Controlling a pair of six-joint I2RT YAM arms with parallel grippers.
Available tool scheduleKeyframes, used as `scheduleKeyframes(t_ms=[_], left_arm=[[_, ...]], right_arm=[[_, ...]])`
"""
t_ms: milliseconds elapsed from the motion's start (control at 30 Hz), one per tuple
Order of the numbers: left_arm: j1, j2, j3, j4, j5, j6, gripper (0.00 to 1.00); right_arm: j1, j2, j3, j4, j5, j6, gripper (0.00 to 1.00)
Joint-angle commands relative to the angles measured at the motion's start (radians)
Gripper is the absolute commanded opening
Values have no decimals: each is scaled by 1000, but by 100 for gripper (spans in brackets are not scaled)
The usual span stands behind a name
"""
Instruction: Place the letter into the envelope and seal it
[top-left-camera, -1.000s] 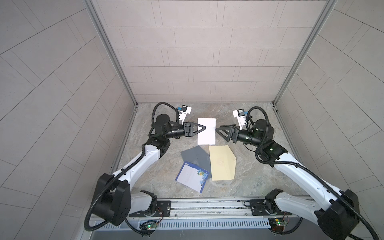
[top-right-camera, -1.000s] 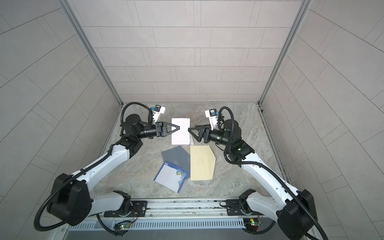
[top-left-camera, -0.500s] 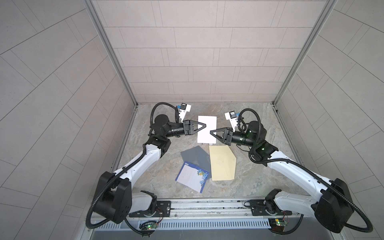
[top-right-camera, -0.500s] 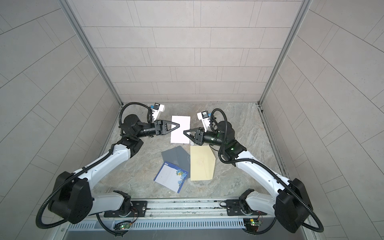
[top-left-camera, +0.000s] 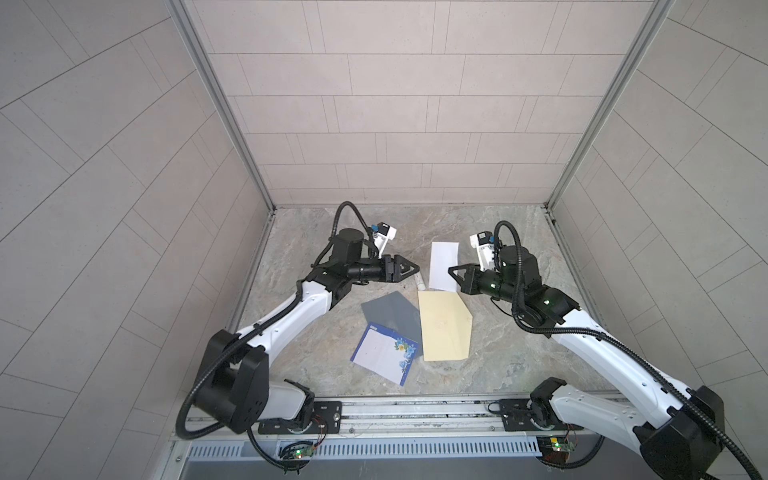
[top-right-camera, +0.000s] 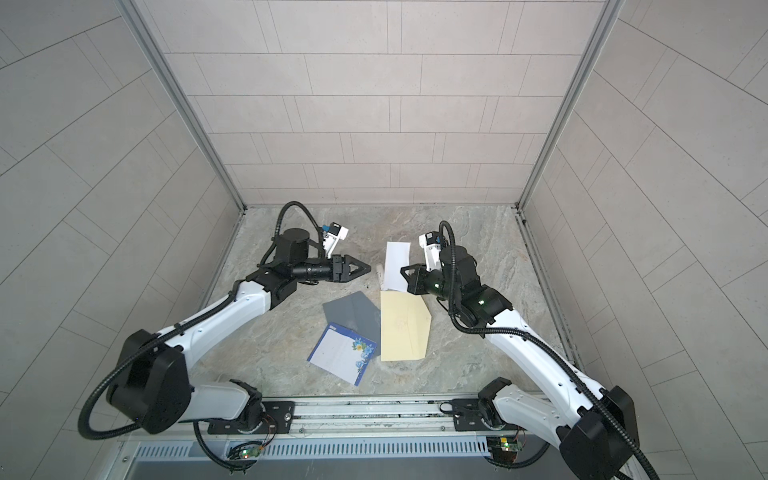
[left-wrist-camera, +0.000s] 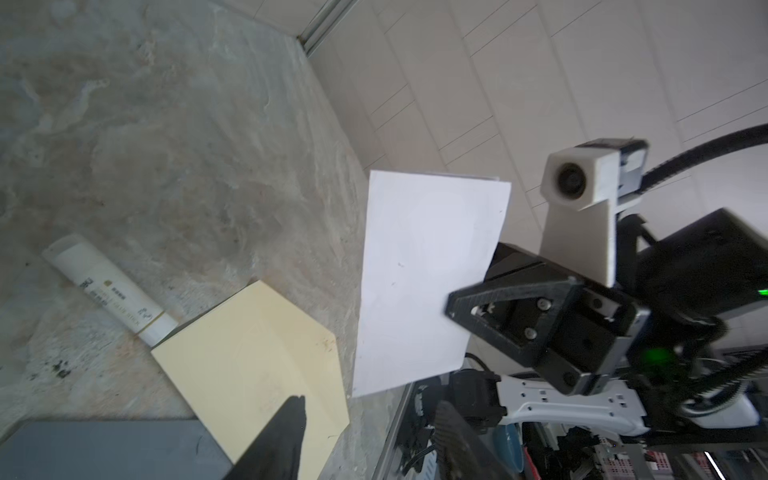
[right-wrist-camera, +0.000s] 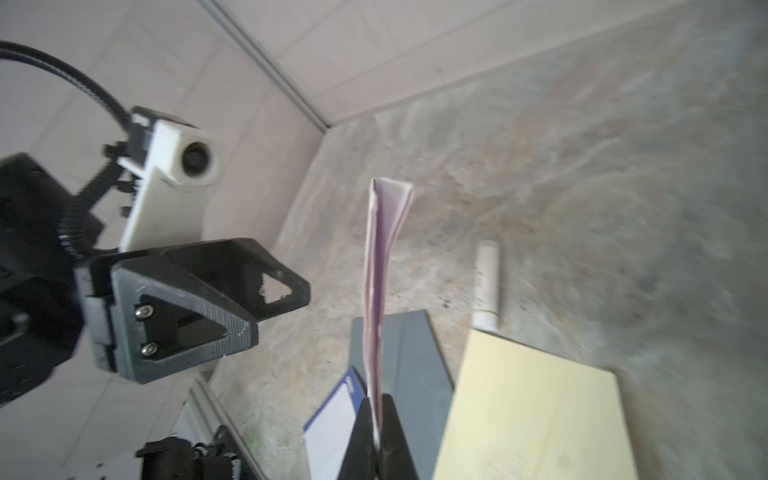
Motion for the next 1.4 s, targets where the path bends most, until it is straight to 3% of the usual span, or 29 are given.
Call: scheduleKeyframes(t_ms=[0, 233, 433, 800, 1367], left_arm=[[-80, 87, 51, -289, -184, 210, 52], [-225, 341, 210, -538, -308, 302, 40], [-298, 464, 273, -617, -329, 365, 38], [-300, 545, 329, -639, -303, 372, 37], [-302, 600, 361, -604, -266, 369, 36]], right_arm=[[-5, -8, -15, -293, 123, -67, 0], [-11, 0, -125, -343, 133, -39, 0], [-15, 10, -229, -298, 127, -5, 0], [-14, 23, -343, -189, 130, 58, 0], [-13, 142, -342, -31, 156, 143, 0]])
